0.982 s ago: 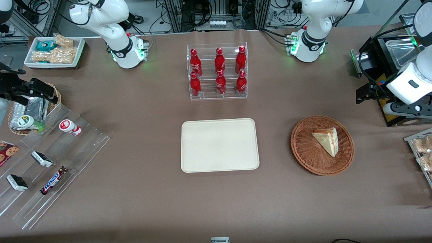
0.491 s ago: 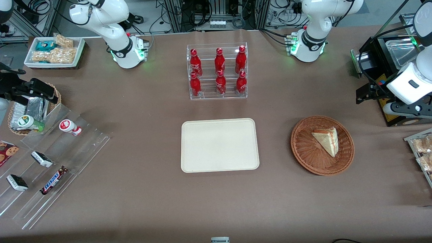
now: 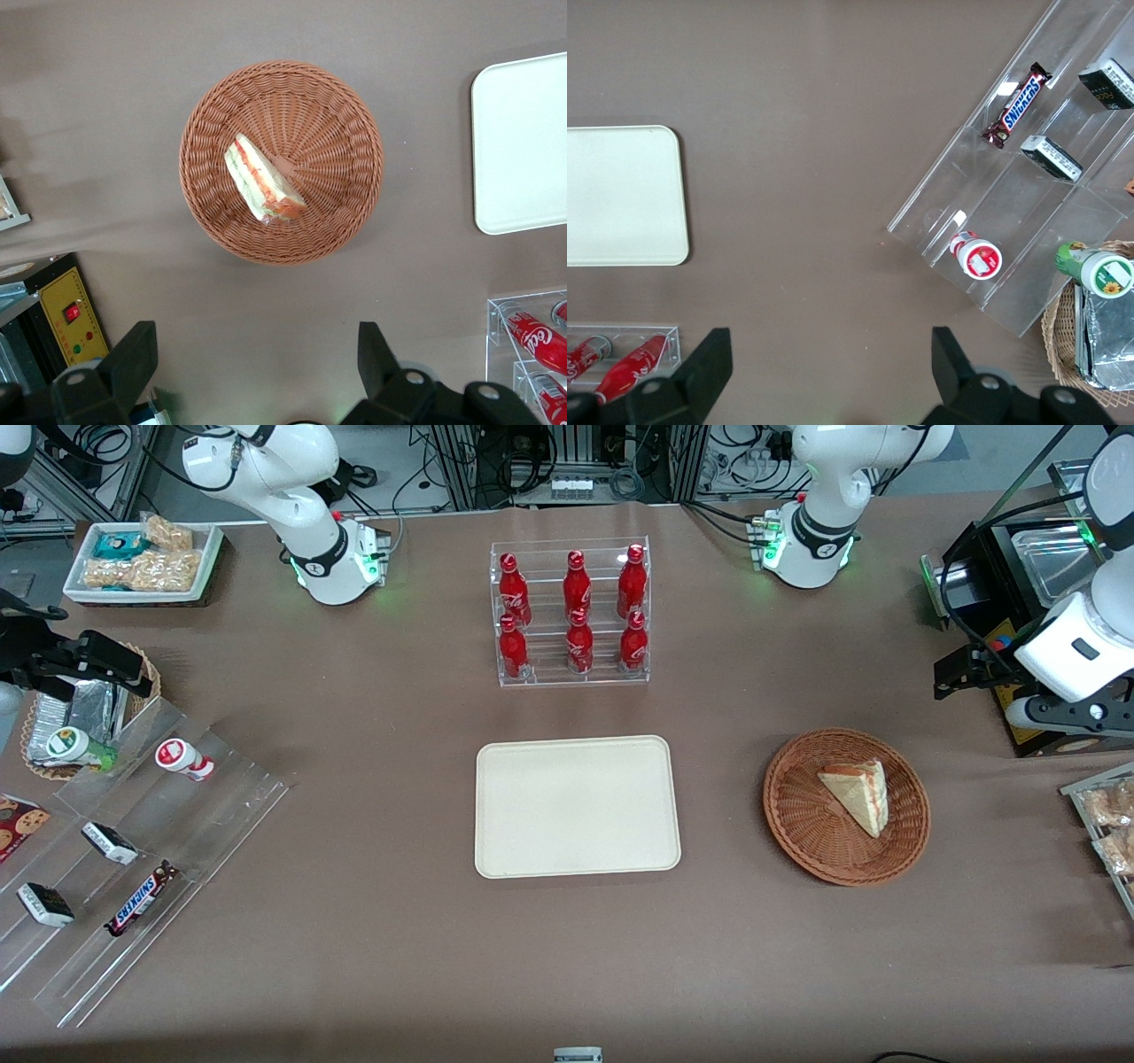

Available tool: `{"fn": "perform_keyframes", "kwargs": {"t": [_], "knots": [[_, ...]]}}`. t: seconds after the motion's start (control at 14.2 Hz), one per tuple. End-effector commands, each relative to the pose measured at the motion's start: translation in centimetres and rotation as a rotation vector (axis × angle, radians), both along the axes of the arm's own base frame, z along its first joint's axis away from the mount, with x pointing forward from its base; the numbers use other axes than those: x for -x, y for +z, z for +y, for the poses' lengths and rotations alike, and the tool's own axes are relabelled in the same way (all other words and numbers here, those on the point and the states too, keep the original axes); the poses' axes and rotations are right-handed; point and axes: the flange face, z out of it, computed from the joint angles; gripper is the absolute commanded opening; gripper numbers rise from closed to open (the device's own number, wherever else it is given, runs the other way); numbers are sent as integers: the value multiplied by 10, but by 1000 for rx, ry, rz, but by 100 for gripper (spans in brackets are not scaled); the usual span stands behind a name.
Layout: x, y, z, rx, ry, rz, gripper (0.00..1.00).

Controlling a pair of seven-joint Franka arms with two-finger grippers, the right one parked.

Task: Place sandwich from basket to tray
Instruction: 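Lower the left gripper into the wicker basket and grasp the wrapped sandwich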

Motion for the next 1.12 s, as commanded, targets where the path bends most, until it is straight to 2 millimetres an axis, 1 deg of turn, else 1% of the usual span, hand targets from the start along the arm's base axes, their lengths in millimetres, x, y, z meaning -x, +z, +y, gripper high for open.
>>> {"fn": "perform_keyframes", "kwargs": {"t": [0.0,0.14,0.28,0.42,0.49,0.63,0.84,0.91,1.05], "knots": [[-7,-20,5,-19,18,40,100],[-15,-48,7,-20,22,89,100],[-24,-87,14,-19,35,94,100],[-21,-131,15,-17,46,71,100],[-16,-153,15,-18,65,57,100],[-9,-187,15,-20,110,23,100],[5,-231,14,-22,198,-32,100],[10,-240,14,-22,247,-51,100],[18,-255,15,-26,423,-81,100]]}}
